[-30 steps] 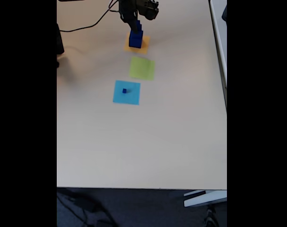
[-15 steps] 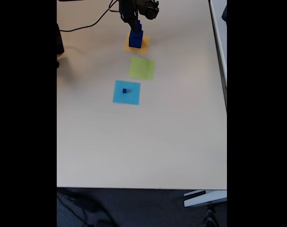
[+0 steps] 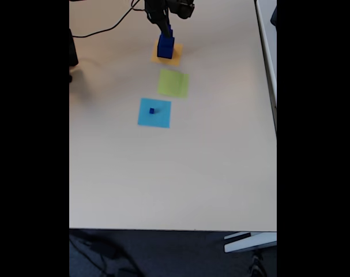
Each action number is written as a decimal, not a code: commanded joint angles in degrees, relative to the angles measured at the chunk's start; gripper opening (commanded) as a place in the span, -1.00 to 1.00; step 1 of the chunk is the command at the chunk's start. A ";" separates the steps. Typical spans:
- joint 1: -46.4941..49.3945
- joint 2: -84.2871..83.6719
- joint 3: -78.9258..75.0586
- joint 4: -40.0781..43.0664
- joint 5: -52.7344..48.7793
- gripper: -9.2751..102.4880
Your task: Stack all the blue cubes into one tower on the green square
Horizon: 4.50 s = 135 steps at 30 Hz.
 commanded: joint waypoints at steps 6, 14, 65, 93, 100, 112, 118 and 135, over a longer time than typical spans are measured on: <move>0.00 4.83 -3.78 0.70 -0.18 -0.50; -0.18 4.48 -3.78 1.05 0.44 -0.65; 22.59 -7.65 -8.79 -5.45 -26.98 -0.78; 21.36 -8.26 11.51 -25.31 -23.91 -0.78; 20.48 -8.00 15.91 -29.27 -21.71 -0.78; 20.39 -7.65 19.42 -32.70 -20.48 -0.72; 20.39 -6.94 20.04 -32.70 -20.30 -0.66; 20.21 -5.10 10.46 -28.30 -26.89 -0.48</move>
